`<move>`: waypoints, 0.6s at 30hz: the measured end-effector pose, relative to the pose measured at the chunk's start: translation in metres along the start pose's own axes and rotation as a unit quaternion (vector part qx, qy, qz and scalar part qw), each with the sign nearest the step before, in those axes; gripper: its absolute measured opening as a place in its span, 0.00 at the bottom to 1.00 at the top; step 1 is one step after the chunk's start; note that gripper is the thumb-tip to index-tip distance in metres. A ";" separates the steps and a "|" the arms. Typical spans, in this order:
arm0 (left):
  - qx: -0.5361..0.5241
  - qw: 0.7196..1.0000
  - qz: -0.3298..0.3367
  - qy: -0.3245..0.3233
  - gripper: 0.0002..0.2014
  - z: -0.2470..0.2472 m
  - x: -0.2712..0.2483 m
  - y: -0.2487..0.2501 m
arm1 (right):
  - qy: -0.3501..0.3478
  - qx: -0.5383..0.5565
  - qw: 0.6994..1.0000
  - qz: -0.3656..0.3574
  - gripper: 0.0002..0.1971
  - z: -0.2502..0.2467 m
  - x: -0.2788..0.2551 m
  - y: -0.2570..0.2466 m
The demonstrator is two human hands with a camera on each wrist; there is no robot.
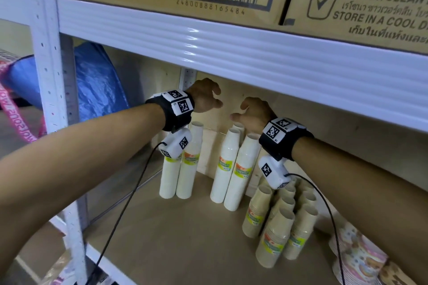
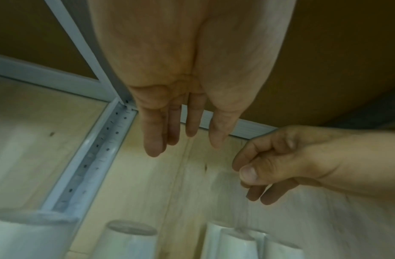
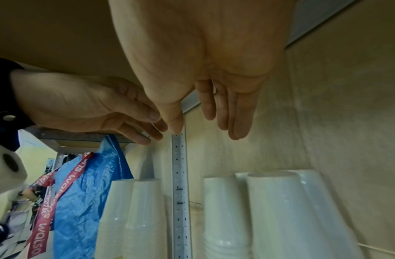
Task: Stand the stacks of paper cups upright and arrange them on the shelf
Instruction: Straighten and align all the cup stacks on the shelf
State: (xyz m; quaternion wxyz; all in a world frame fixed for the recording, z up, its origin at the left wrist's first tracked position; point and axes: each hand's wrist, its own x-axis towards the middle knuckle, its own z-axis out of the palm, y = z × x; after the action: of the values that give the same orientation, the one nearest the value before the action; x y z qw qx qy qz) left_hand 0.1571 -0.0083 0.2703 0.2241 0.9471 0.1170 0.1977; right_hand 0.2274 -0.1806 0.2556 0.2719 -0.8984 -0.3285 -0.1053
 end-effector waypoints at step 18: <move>-0.007 0.997 -0.068 -0.035 0.28 0.006 -0.044 -0.078 | -0.115 -0.016 0.992 -0.052 0.33 0.079 0.007 -0.057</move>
State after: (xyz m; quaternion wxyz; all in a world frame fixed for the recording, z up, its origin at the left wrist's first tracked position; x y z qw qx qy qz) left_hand 0.1096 0.0438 0.2143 0.2481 0.9416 0.1722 0.1493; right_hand 0.1971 -0.0966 0.2167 0.2122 -0.8906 -0.4018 -0.0208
